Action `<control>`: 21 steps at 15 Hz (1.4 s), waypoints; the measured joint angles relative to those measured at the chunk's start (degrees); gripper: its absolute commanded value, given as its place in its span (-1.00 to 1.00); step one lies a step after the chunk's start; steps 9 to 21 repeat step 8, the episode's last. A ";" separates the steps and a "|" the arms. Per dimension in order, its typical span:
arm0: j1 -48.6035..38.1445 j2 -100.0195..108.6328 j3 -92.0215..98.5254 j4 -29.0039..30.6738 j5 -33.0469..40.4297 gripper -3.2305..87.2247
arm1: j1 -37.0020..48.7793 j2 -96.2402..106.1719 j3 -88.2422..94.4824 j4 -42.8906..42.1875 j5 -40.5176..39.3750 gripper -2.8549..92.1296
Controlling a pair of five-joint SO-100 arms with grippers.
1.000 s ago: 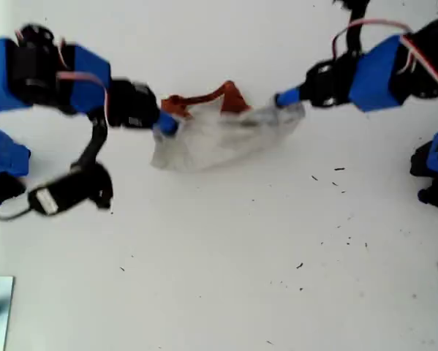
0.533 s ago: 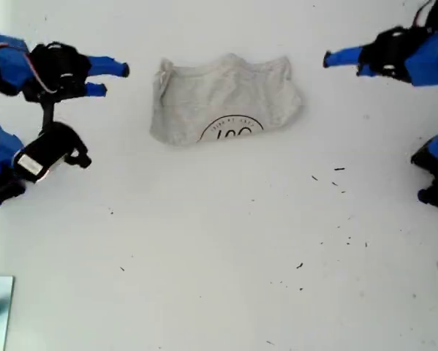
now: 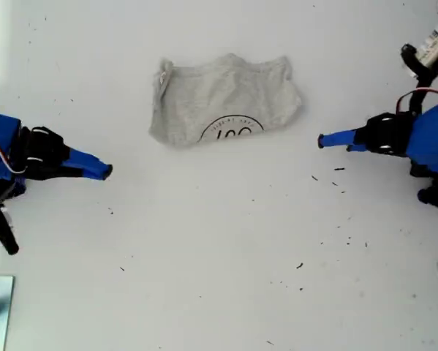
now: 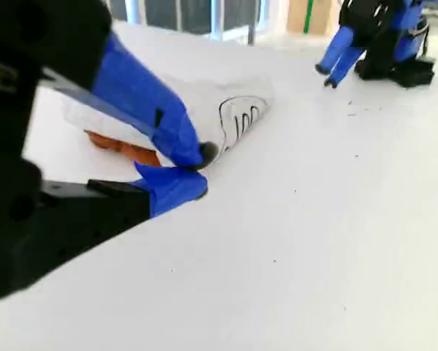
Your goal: Fold t shirt
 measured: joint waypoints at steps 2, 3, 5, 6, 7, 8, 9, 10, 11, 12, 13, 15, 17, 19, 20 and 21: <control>-0.44 1.14 0.44 1.93 7.29 -0.74 | 1.05 0.35 0.00 0.00 -5.19 -0.38; 0.18 1.32 0.44 1.93 14.50 -0.74 | 0.97 0.44 0.00 0.00 -15.47 -0.40; 0.18 1.32 0.44 1.93 17.75 -0.74 | 0.79 0.44 0.00 0.09 -29.53 -0.44; 0.26 1.32 0.44 1.93 17.75 -0.74 | 1.05 0.44 0.00 0.09 -30.50 -0.44; 0.35 1.32 0.44 1.93 17.75 -0.74 | 1.05 0.44 0.00 0.09 -30.67 -0.44; 0.35 1.32 0.44 1.93 17.84 -0.74 | 1.05 0.44 0.00 0.09 -30.67 -0.44; 0.35 1.32 0.44 1.93 17.84 -0.74 | 1.05 0.44 0.00 0.09 -30.67 -0.44; 0.35 1.32 0.44 1.93 17.84 -0.74 | 1.05 0.44 0.00 0.09 -30.67 -0.44; 0.35 1.32 0.44 1.93 17.84 -0.74 | 1.05 0.44 0.00 0.09 -30.67 -0.44; 0.35 1.32 0.44 1.93 17.84 -0.74 | 1.05 0.44 0.00 0.09 -30.67 -0.44; 0.35 1.32 0.44 1.93 17.84 -0.74 | 1.05 0.44 0.00 0.09 -30.67 -0.44; 0.35 1.32 0.44 1.93 17.84 -0.74 | 1.05 0.44 0.00 0.09 -30.67 -0.44; 0.35 1.32 0.44 1.93 17.84 -0.74 | 1.05 0.44 0.00 0.09 -30.67 -0.44; 0.35 1.32 0.44 1.93 17.84 -0.74 | 1.05 0.44 0.00 0.09 -30.67 -0.44; 0.35 1.32 0.44 1.93 17.84 -0.74 | 1.05 0.44 0.00 0.09 -30.67 -0.44; 0.35 1.32 0.44 1.93 17.84 -0.74 | 1.05 0.44 0.00 0.09 -30.67 -0.44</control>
